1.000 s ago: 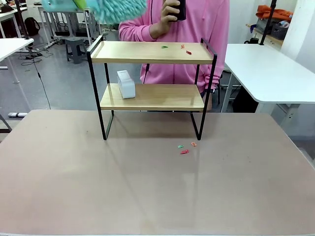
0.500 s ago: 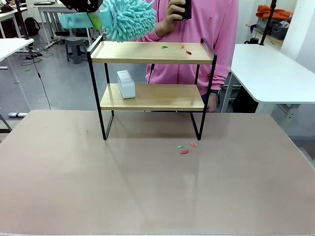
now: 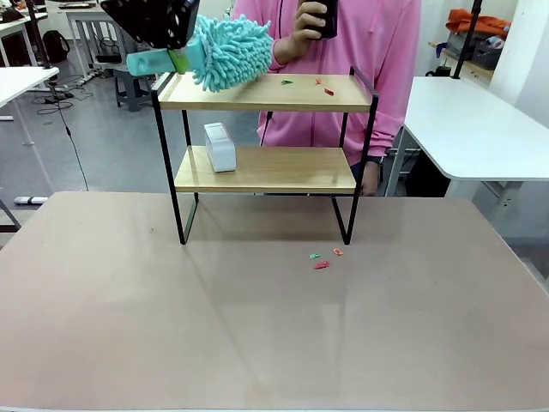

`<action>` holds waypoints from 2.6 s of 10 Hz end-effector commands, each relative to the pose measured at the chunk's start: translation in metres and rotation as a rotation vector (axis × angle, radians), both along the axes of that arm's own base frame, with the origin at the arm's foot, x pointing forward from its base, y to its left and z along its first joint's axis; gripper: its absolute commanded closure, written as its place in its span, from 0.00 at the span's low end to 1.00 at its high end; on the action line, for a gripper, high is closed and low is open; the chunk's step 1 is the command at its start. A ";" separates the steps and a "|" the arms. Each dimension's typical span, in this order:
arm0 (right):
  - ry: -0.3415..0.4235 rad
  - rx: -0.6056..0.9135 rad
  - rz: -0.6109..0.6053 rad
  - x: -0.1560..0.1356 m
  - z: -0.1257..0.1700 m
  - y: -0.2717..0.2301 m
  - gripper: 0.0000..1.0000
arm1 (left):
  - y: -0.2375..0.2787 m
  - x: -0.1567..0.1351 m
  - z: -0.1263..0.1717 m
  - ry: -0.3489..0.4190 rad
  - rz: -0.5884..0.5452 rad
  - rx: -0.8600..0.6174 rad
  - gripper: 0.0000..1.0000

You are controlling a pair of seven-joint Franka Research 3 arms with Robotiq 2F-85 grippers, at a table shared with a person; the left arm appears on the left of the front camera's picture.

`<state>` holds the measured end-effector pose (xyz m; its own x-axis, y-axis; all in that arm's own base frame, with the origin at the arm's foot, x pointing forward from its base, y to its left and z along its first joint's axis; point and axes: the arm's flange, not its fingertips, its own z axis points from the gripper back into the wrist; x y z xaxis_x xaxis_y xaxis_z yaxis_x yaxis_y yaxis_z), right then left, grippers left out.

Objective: Clean the shelf.
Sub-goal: Clean the remaining tier of the Shelf with the Duster once objects are removed.

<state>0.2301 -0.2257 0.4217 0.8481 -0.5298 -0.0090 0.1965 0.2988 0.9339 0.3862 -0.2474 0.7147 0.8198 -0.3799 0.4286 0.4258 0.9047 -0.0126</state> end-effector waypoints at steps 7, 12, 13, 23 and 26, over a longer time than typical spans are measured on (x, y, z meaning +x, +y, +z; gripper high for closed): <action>-0.021 -0.010 0.010 -0.001 0.000 0.000 0.00 | -0.035 0.009 -0.013 0.042 -0.156 -0.061 0.88; -0.021 -0.010 0.010 -0.001 0.000 0.000 0.00 | -0.042 0.018 -0.014 0.055 -0.362 -0.040 0.88; -0.021 -0.010 0.010 -0.001 0.000 0.000 0.00 | -0.037 0.019 -0.011 0.050 -0.399 -0.049 0.88; -0.021 -0.010 0.010 -0.001 0.000 0.000 0.00 | 0.081 0.002 0.034 0.115 -0.991 -0.150 0.88; -0.021 -0.010 0.010 -0.001 0.000 0.000 0.00 | 0.096 -0.008 0.036 0.087 -0.984 -0.185 0.88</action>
